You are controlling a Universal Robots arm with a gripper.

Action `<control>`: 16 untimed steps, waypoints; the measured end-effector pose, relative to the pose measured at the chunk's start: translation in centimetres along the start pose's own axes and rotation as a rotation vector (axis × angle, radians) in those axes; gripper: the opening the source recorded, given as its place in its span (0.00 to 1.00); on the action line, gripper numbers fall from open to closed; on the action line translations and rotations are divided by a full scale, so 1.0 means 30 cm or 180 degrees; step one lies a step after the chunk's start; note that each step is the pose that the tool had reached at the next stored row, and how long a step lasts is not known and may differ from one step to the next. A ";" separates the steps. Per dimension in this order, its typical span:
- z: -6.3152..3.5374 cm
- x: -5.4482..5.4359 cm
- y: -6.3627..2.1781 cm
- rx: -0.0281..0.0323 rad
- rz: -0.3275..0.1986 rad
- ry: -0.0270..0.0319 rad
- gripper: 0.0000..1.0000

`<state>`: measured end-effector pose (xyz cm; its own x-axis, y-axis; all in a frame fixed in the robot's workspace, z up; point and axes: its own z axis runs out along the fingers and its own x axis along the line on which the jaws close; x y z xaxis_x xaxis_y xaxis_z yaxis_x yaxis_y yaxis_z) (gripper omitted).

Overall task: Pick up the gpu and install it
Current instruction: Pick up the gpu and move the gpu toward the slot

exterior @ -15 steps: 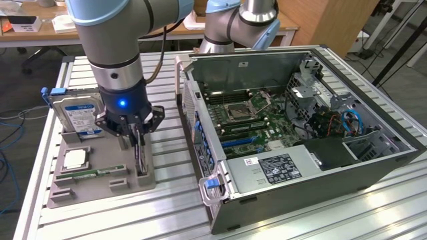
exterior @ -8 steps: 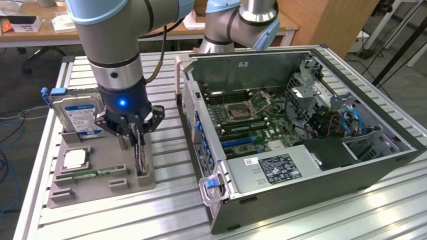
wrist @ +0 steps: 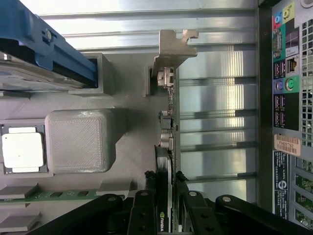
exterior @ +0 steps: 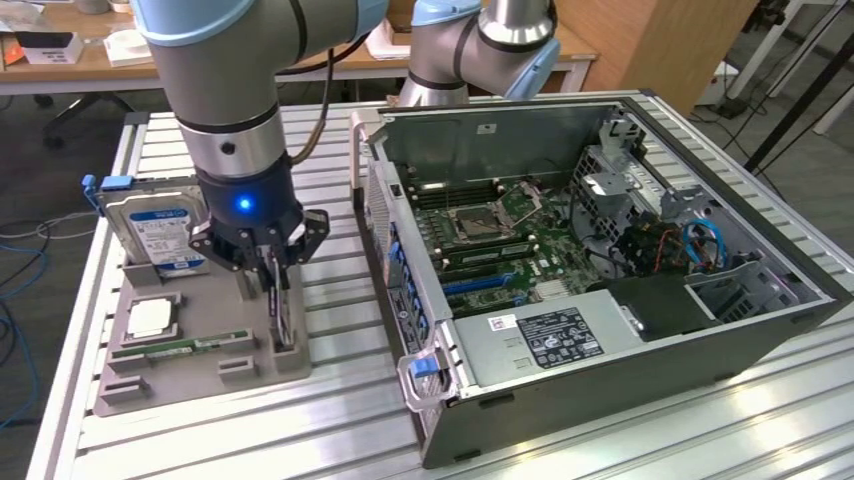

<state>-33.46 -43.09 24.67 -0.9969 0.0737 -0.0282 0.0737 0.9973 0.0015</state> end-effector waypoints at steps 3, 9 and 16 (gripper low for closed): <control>-0.012 0.000 0.000 0.0000 0.0000 0.0001 0.26; -0.035 -0.001 0.000 0.0000 0.0000 0.0001 0.26; -0.072 -0.002 0.000 0.0000 0.0000 0.0001 0.26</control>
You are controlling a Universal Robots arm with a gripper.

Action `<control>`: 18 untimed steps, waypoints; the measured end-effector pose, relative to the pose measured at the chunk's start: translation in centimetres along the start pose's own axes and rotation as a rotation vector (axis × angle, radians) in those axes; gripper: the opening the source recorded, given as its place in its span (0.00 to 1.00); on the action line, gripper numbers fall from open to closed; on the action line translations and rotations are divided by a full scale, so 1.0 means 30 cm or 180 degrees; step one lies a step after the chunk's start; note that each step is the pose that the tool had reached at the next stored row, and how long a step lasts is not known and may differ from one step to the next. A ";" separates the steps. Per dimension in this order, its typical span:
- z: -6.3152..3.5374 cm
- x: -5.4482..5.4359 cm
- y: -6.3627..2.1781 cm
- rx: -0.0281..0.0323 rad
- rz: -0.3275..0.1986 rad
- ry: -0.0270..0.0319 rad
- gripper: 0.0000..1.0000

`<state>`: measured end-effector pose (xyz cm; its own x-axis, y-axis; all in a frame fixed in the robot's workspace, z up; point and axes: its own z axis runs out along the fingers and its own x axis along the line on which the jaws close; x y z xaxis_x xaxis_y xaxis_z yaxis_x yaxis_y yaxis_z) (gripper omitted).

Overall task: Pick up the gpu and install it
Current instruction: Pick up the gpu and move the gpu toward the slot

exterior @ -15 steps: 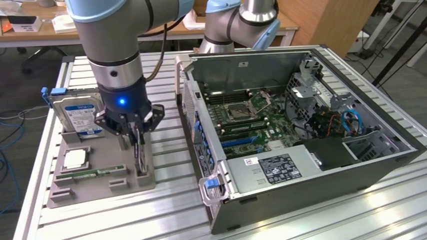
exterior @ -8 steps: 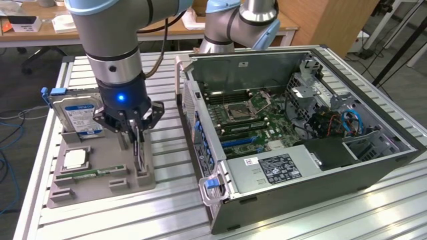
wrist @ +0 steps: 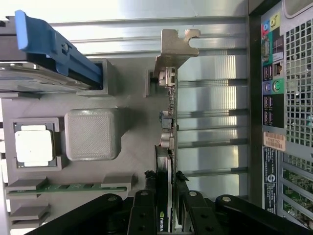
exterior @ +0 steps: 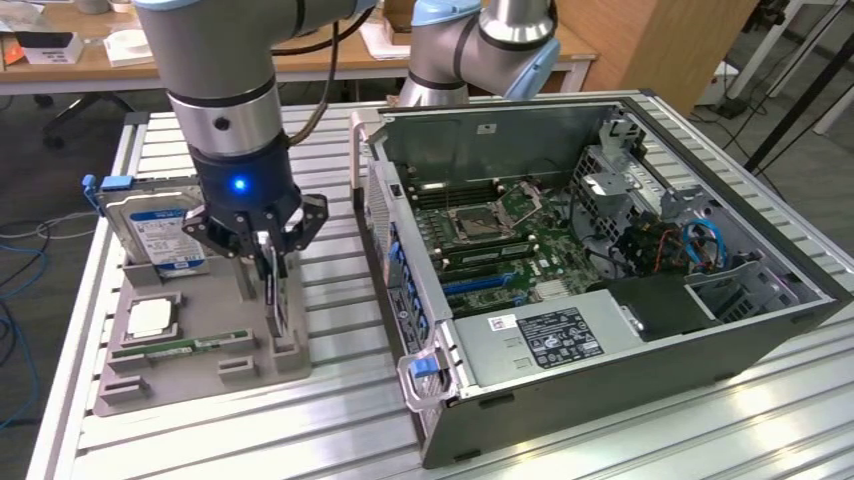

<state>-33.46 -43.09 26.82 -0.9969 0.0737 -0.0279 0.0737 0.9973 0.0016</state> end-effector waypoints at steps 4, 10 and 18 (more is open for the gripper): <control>-0.024 -0.001 0.000 0.0000 0.0000 0.0000 0.26; -0.025 -0.001 0.000 0.0000 0.0000 0.0000 0.26; -0.027 -0.001 0.000 0.0001 0.0000 0.0001 0.26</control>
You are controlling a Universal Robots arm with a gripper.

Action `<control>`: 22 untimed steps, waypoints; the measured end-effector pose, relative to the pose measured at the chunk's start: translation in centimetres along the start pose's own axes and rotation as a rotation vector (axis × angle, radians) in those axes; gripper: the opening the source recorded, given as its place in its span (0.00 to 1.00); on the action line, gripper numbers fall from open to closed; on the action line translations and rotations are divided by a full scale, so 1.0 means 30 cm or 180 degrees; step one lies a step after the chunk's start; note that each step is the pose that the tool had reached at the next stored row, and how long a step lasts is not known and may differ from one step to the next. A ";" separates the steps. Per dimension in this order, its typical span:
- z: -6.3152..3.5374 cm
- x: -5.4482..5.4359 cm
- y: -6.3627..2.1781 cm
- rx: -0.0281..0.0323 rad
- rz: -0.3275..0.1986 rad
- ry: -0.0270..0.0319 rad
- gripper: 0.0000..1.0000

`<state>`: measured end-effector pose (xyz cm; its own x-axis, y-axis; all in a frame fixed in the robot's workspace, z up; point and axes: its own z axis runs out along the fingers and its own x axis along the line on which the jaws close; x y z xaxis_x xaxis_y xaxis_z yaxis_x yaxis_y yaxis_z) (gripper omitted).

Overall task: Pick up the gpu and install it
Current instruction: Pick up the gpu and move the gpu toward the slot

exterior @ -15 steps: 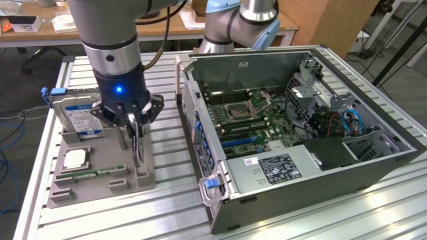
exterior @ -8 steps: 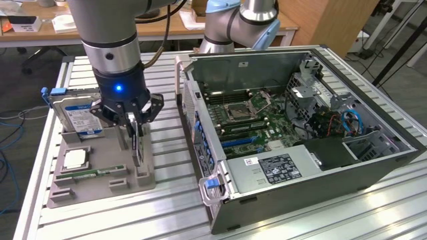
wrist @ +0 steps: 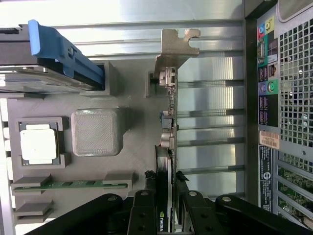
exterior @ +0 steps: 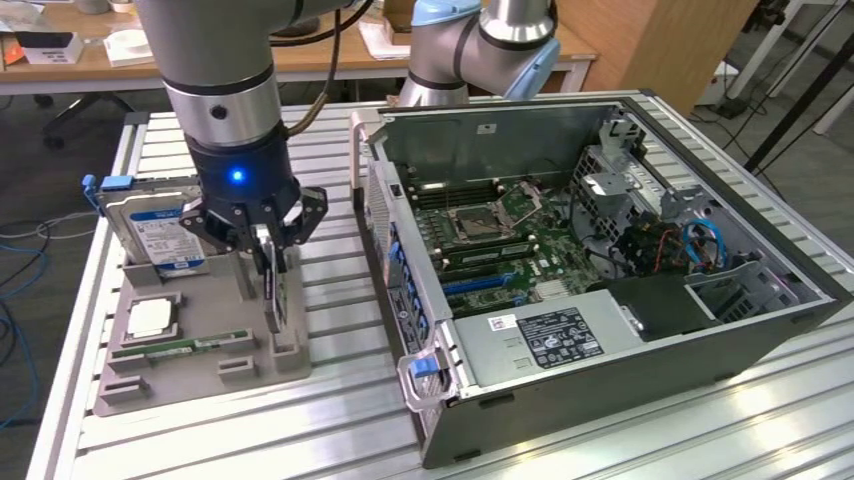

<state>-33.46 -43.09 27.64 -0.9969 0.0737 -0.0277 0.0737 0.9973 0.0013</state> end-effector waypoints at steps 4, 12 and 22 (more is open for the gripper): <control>-0.013 0.000 0.000 -0.0001 -0.0001 -0.0001 0.26; -0.032 -0.001 0.000 -0.0002 -0.0030 -0.0001 0.26; -0.042 -0.001 0.000 -0.0004 -0.0154 0.0000 0.26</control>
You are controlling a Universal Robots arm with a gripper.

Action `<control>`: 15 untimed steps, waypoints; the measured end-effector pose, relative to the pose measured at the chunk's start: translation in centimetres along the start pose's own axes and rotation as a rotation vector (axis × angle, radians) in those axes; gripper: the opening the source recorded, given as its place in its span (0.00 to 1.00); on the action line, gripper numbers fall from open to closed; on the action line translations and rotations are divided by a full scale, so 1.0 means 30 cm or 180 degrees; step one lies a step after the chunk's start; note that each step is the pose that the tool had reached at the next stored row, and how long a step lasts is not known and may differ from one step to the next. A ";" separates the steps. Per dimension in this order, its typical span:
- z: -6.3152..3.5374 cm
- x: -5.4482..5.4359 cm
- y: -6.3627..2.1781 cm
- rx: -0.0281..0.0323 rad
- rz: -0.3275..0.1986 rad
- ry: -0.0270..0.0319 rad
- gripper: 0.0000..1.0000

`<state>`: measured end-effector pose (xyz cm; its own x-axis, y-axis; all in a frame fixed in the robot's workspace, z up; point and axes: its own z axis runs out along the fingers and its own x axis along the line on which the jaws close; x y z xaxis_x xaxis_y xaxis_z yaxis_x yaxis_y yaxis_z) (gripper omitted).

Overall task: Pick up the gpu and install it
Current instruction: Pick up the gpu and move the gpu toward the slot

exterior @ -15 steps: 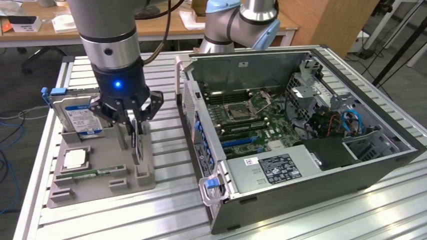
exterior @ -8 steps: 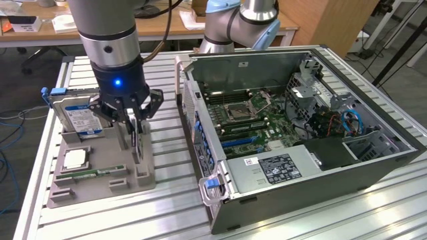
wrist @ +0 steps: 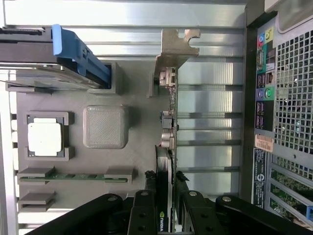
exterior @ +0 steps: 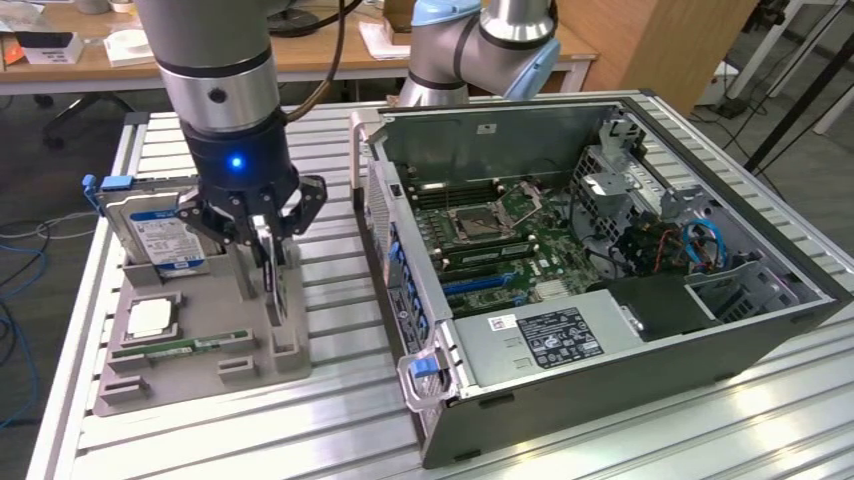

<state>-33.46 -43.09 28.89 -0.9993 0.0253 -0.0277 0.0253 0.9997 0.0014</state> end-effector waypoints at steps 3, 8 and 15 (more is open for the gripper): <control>-0.011 0.000 0.000 0.0000 0.0000 0.0000 0.26; -0.042 -0.001 0.000 0.0000 0.0000 0.0000 0.26; -0.074 -0.002 0.000 -0.0001 0.0000 -0.0001 0.26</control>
<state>-33.45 -43.09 31.11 -0.9993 0.0253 -0.0279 0.0252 0.9997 0.0015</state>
